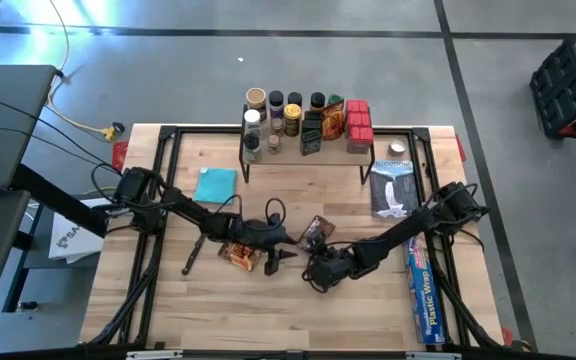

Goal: Shelf spices
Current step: Put the orange seasoning bag on the shelf aligned with the other orange seasoning bag

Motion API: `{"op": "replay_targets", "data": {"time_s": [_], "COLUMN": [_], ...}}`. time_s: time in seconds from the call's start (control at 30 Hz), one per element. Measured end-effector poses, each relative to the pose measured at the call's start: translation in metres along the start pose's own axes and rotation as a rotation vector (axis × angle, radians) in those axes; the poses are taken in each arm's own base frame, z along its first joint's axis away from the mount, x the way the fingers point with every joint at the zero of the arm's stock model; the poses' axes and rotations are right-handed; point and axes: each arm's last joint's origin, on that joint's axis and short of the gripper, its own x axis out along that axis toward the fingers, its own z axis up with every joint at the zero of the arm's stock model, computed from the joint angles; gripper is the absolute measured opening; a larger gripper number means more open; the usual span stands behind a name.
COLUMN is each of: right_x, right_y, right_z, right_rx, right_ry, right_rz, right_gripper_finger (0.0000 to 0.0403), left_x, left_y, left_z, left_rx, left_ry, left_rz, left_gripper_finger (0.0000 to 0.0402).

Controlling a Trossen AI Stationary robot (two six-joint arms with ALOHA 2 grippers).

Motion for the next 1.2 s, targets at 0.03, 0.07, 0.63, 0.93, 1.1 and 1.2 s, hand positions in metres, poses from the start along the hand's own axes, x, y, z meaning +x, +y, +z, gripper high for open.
{"op": "replay_targets", "data": {"time_s": [0.03,0.07,0.63,0.93,1.1,1.2], "right_x": [0.0,0.0,-0.031,-0.085,-0.101,-0.104], "right_y": [0.0,0.0,-0.005,-0.031,-0.037,-0.035], "right_z": [0.0,-0.001,0.018,0.025,0.029,0.03], "right_rx": [-0.002,-0.005,0.044,0.272,0.316,0.333], "right_ry": [0.005,0.01,0.183,0.056,-0.021,-0.041], "right_rz": [-0.003,-0.005,-0.132,-0.229,-0.191,-0.175], "right_gripper_finger": [0.0119,0.0112,0.0001,0.0,0.0,0.0], "left_x": [0.0,0.0,-0.002,-0.002,-0.001,0.0], "left_y": [-0.001,-0.001,-0.025,-0.033,-0.032,-0.03], "left_z": [0.0,0.0,0.0,0.009,0.016,0.017], "left_rx": [0.001,0.002,0.195,0.423,0.395,0.34], "left_ry": [0.0,0.0,-0.043,-0.088,-0.136,-0.141], "left_rz": [-0.001,-0.002,0.072,0.274,0.286,0.236], "left_gripper_finger": [0.017,0.017,0.017,0.0172,0.0189,0.0199]}}
